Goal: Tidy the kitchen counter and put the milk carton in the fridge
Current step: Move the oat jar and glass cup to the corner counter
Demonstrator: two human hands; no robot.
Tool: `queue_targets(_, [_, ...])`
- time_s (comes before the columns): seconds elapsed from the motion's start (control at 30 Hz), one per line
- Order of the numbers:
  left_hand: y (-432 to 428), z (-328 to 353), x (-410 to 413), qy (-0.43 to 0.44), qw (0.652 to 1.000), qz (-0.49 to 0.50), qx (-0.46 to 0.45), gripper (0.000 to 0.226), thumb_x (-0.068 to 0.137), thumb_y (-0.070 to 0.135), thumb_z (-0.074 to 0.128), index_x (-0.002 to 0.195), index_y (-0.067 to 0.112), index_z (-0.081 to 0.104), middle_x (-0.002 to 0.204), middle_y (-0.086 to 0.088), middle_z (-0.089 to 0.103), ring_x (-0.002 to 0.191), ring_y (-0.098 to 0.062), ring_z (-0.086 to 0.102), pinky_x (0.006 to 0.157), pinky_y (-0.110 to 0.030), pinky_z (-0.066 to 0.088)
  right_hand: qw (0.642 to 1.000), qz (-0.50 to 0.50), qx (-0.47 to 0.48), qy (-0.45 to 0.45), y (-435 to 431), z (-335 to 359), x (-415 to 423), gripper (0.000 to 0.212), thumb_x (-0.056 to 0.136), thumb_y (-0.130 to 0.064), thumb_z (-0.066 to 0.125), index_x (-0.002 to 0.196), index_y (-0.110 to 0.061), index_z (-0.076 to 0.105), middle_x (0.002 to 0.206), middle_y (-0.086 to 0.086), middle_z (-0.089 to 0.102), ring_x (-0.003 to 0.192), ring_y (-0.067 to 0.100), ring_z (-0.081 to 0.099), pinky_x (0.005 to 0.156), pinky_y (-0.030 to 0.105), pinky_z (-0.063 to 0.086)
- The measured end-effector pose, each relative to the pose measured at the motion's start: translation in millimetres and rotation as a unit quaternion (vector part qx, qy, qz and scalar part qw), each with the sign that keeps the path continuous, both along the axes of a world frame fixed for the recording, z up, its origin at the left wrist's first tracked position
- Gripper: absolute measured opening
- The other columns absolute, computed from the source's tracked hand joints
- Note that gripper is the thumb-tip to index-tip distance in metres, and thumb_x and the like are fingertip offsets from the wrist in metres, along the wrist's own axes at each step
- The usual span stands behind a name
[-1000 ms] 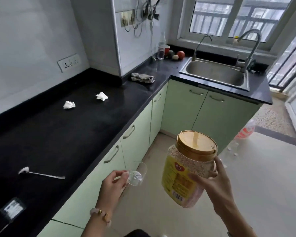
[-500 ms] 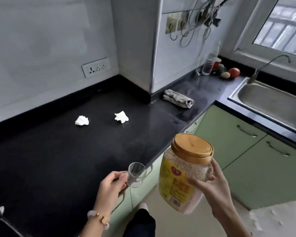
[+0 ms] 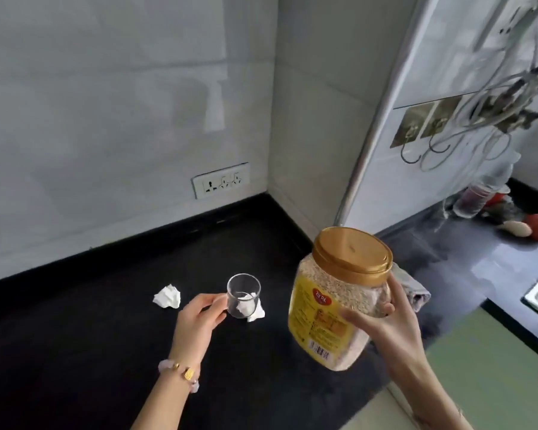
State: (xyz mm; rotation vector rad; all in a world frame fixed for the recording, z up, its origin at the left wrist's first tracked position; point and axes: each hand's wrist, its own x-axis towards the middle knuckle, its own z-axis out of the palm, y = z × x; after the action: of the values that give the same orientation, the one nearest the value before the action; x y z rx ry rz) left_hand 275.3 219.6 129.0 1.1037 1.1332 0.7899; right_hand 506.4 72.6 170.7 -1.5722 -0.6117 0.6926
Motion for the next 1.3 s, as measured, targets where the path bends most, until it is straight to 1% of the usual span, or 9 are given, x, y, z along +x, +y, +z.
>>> queue_targets(0.27, [42.2,-16.3,10.1,0.014,0.987,0.161,-0.016,0.014,0.095,0.006,0.059,0.088,0.002,0.07,0.102,-0.017,0.07,0.101,-0.023,0.066,0.099,-0.039,0.05,0.984,0.176,-0.022,-0.023,131.7,-6.3,37.4,0.098,0.048,-0.016,0.09,0.133,-0.033,0.043,0.122,0.004,0.064,0.104,0.019,0.067,0.083,0.036,0.059])
queue_targets(0.4, [61.5,-30.6,18.5,0.035,0.979,0.196,-0.043,0.016,0.093,0.013,0.062,0.098,-0.001,0.07,0.112,-0.016,0.068,0.101,-0.02,0.067,0.103,-0.042,0.05,0.978,0.199,-0.03,-0.061,180.8,-18.3,41.9,0.106,0.04,-0.037,0.09,0.133,-0.036,0.039,0.129,-0.003,0.056,0.114,0.015,0.059,0.093,0.041,0.053])
queue_targets(0.5, [75.8,-37.4,24.1,0.051,0.976,0.208,-0.048,0.02,0.093,0.013,0.062,0.101,-0.004,0.068,0.113,-0.02,0.068,0.103,-0.024,0.067,0.102,-0.042,0.051,0.971,0.228,-0.027,-0.062,207.1,-21.5,42.6,0.089,0.045,-0.026,0.087,0.123,-0.036,0.047,0.116,-0.008,0.065,0.1,0.001,0.064,0.078,0.02,0.052])
queue_targets(0.63, [96.9,-45.2,29.2,0.07,0.974,0.209,-0.058,0.02,0.094,0.009,0.061,0.104,-0.007,0.065,0.111,-0.02,0.066,0.103,-0.025,0.066,0.095,-0.033,0.052,0.963,0.262,-0.019,-0.052,232.4,-33.9,47.7,0.095,0.047,-0.023,0.09,0.13,-0.034,0.043,0.12,-0.008,0.063,0.106,0.004,0.062,0.087,0.028,0.054])
queue_targets(0.73, [110.1,-48.0,31.0,0.072,0.975,0.202,-0.06,0.013,0.095,0.006,0.059,0.099,-0.005,0.065,0.103,-0.016,0.066,0.099,-0.022,0.064,0.087,-0.025,0.053,0.957,0.287,-0.012,-0.045,250.5,-40.1,53.3,0.09,0.056,-0.003,0.087,0.129,-0.032,0.042,0.115,-0.013,0.061,0.098,-0.012,0.06,0.074,0.007,0.052])
queue_targets(0.9, [129.8,-50.1,30.1,0.078,0.977,0.185,-0.07,0.012,0.094,0.002,0.058,0.084,0.006,0.064,0.094,-0.009,0.067,0.09,-0.014,0.064,0.09,-0.029,0.052,0.936,0.349,-0.016,-0.038,276.9,-48.6,65.9,0.094,0.06,0.008,0.081,0.134,-0.027,0.036,0.118,-0.017,0.055,0.096,-0.021,0.056,0.071,-0.001,0.046])
queue_targets(1.13, [151.4,-58.3,24.2,0.098,0.976,0.18,-0.071,0.015,0.095,0.0,0.056,0.084,0.008,0.063,0.094,-0.009,0.065,0.089,-0.013,0.064,0.093,-0.033,0.05,0.932,0.353,-0.02,-0.082,299.0,-56.4,75.1,0.085,0.058,-0.013,0.088,0.123,-0.047,0.044,0.116,-0.034,0.058,0.111,-0.014,0.053,0.083,0.004,0.046])
queue_targets(1.23, [162.8,-63.6,23.5,0.106,0.975,0.182,-0.067,0.018,0.095,0.001,0.056,0.082,0.012,0.062,0.091,-0.005,0.064,0.087,-0.01,0.063,0.094,-0.033,0.05,0.945,0.32,0.001,-0.067,308.3,-56.6,81.5,0.074,0.06,-0.024,0.085,0.122,-0.044,0.051,0.129,-0.015,0.058,0.12,0.002,0.053,0.092,0.014,0.048])
queue_targets(1.3, [171.4,-67.8,23.6,0.105,0.975,0.186,-0.068,0.019,0.094,0.001,0.057,0.081,0.013,0.062,0.091,-0.005,0.064,0.088,-0.013,0.064,0.096,-0.034,0.051,0.953,0.301,0.02,-0.042,312.7,-60.5,84.2,0.068,0.072,-0.004,0.075,0.128,-0.032,0.048,0.128,-0.004,0.057,0.117,0.006,0.056,0.086,0.011,0.049])
